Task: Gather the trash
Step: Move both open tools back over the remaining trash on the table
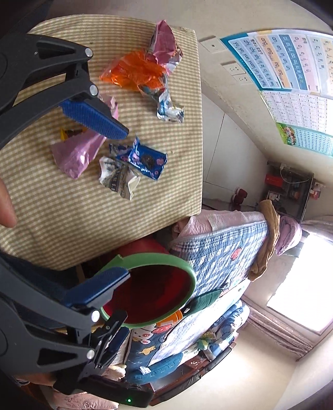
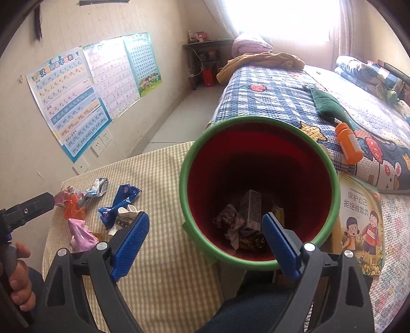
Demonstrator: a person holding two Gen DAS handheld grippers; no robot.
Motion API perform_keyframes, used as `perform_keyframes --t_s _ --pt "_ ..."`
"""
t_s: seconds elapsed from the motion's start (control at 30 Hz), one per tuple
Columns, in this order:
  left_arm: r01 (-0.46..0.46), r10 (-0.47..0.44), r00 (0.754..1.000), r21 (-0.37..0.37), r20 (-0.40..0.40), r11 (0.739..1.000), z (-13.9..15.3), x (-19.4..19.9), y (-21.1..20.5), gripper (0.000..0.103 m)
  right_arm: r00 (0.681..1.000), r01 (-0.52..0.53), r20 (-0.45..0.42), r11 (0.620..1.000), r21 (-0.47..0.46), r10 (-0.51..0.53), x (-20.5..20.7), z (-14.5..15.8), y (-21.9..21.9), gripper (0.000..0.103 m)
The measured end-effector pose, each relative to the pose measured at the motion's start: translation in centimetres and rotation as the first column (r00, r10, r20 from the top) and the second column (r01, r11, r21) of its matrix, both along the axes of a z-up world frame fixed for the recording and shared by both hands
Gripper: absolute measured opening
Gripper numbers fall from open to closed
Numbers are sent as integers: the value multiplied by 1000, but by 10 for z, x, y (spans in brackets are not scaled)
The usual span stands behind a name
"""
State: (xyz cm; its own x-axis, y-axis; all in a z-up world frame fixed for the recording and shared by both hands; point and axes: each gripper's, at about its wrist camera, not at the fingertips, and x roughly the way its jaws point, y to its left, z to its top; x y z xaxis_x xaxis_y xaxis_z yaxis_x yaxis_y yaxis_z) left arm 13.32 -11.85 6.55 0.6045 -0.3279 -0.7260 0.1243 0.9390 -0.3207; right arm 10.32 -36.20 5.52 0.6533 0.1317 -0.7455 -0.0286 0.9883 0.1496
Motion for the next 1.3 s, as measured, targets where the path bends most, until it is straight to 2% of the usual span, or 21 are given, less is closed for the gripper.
perform_keyframes --t_s 0.37,0.67,0.97,1.3 --pt "-168 168 986 -17 -12 986 -5 -42 97 97 985 -172 -23 985 -27 172 0 -5 93 88" --pt "-262 261 965 -43 -23 964 -10 -60 151 97 969 -246 -39 968 -45 244 1 -10 136 88" --pt "-284 282 958 -29 -56 958 -25 -53 173 97 962 -268 -69 963 -36 265 14 -24 152 88" --pt "-233 234 962 20 -140 972 -62 -15 172 97 962 -226 -155 974 24 227 52 -62 148 88"
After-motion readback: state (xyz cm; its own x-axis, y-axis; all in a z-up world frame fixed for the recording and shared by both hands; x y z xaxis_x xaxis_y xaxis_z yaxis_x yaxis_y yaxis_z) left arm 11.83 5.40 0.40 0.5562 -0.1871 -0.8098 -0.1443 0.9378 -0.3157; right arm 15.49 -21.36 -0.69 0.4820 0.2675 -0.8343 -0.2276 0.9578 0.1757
